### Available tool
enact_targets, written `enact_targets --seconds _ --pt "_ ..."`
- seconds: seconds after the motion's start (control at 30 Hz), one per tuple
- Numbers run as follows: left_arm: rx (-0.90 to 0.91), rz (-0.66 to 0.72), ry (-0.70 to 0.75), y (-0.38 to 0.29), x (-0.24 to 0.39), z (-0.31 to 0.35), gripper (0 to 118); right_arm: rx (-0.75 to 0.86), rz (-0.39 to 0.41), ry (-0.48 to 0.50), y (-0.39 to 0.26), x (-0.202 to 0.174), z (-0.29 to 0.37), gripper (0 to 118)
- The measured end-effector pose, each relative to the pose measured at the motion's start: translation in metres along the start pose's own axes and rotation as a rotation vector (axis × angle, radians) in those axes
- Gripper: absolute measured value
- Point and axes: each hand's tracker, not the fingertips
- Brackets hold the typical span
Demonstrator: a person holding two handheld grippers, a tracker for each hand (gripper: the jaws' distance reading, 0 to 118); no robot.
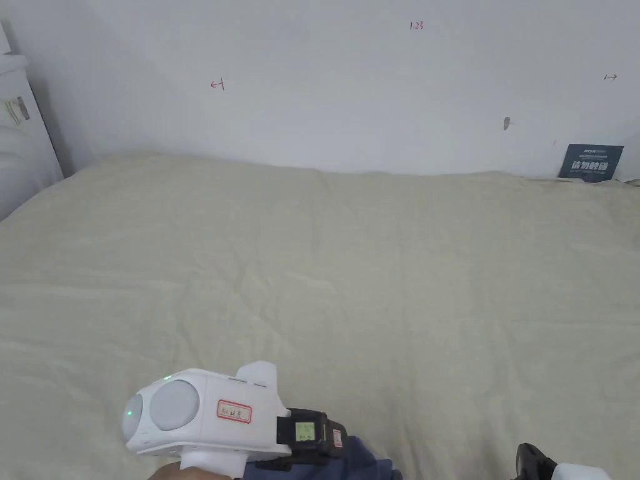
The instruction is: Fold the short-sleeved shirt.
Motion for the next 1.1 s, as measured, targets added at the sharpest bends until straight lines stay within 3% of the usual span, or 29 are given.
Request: enact_targets --seconds 0.1,0.17,0.27,0.4,0.5,0.73,1.03,1.1 --pt "-0.027 0.084 -0.117 -0.011 -0.018 -0.020 21 0.003 0.001 0.001 0.002 -0.002 -0.001 1" --pt "-0.068 0.141 -0.193 -0.019 -0.030 -0.042 17 0.004 -0.003 0.003 0.002 -0.002 -0.001 1" --pt "-0.087 0.136 -0.192 -0.027 -0.037 -0.079 7 0.005 0.000 0.006 0.003 -0.003 0.000 1" --pt "-0.091 0.233 -0.174 -0.032 -0.042 -0.114 6 0.001 0.003 0.000 0.001 -0.001 0.000 1" --pt "-0.147 0.157 -0.121 -0.037 -0.038 -0.135 4 -0.005 0.007 -0.004 0.000 0.000 0.001 1" --pt "-0.154 0.170 -0.109 -0.031 -0.035 -0.136 3 -0.015 0.017 -0.004 -0.003 -0.001 0.002 1" --pt "0.123 -0.017 -0.141 -0.029 -0.029 -0.026 3 -0.001 0.023 0.023 0.003 -0.010 0.005 1" --pt "0.226 -0.039 -0.071 -0.032 -0.033 0.007 3 -0.001 0.018 0.042 0.005 -0.017 0.005 1"
